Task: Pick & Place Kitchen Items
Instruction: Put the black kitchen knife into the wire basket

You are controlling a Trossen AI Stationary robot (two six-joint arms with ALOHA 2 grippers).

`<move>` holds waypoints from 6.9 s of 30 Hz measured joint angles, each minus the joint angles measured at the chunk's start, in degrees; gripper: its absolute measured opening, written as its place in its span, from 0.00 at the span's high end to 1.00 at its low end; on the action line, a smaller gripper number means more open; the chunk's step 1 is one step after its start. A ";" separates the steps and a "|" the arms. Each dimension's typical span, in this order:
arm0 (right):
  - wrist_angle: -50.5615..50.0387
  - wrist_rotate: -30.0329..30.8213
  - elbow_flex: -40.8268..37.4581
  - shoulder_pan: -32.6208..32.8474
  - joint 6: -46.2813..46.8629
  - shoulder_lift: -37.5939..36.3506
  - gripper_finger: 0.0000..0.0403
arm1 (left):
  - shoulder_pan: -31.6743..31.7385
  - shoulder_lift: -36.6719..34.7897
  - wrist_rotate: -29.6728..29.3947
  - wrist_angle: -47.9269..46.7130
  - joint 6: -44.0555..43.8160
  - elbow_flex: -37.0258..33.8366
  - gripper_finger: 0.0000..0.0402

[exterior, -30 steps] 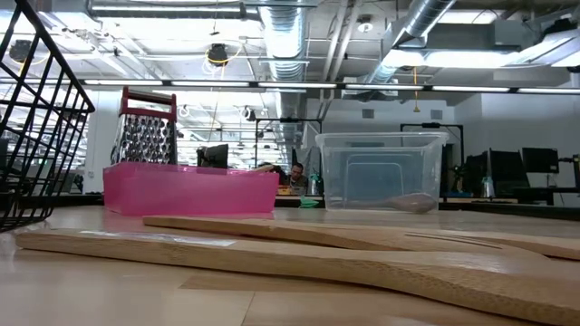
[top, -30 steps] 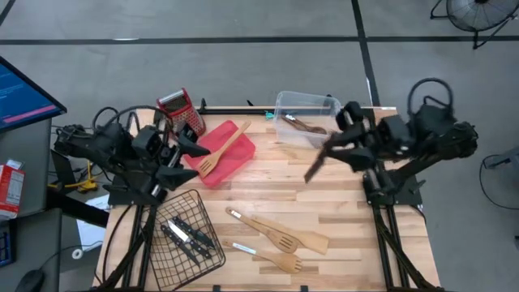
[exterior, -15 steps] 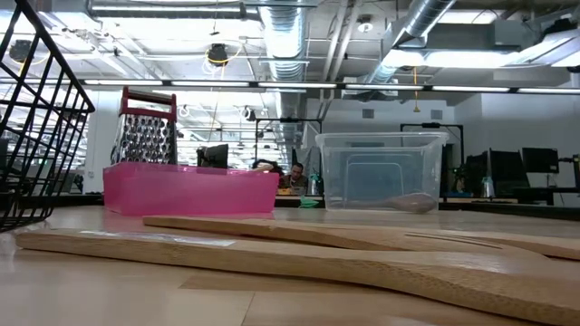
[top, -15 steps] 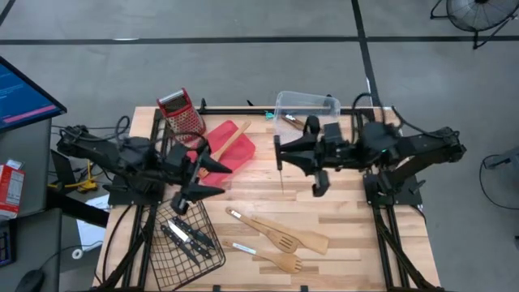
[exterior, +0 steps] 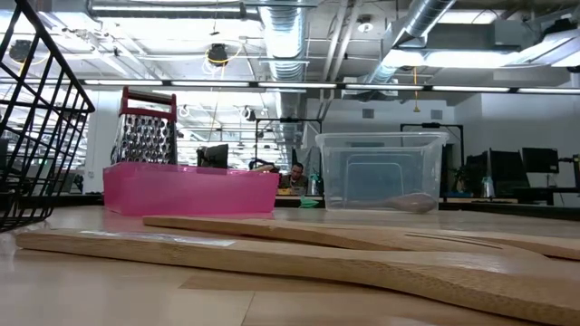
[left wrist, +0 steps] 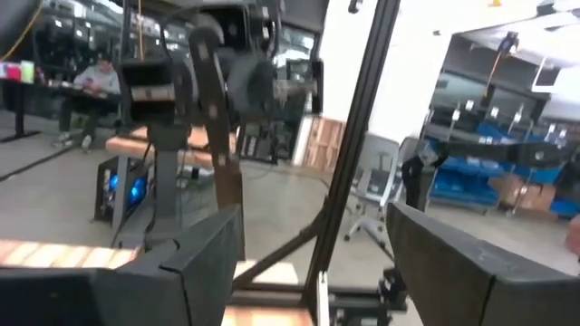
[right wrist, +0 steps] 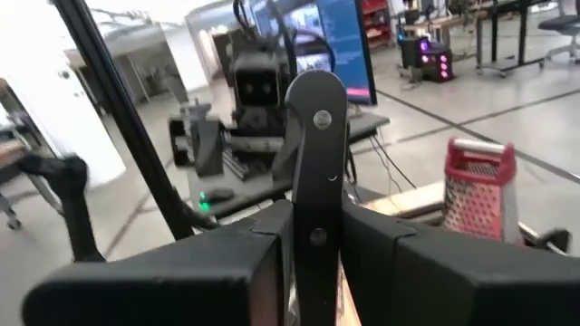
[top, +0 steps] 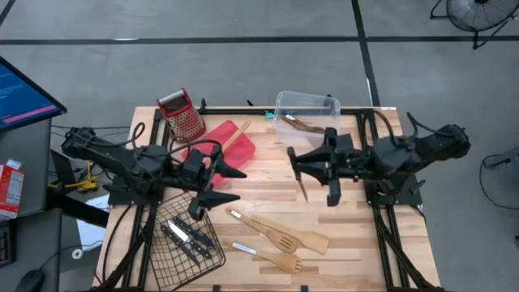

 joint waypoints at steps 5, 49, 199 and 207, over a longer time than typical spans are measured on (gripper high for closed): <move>-3.90 4.06 -0.06 2.81 1.77 0.16 0.84 | 0.00 2.58 -0.04 4.37 0.02 0.00 0.35; 26.52 -4.93 -1.26 0.82 -9.62 13.65 0.84 | 2.51 6.99 3.12 7.38 0.85 -0.02 0.34; -42.04 -0.28 -1.27 10.41 40.03 22.20 0.71 | -17.38 3.48 -12.86 -43.40 -29.95 -0.02 0.88; -42.33 -3.02 -1.27 10.10 40.03 22.85 0.71 | -20.41 3.54 -0.74 -47.48 -28.05 -0.02 0.88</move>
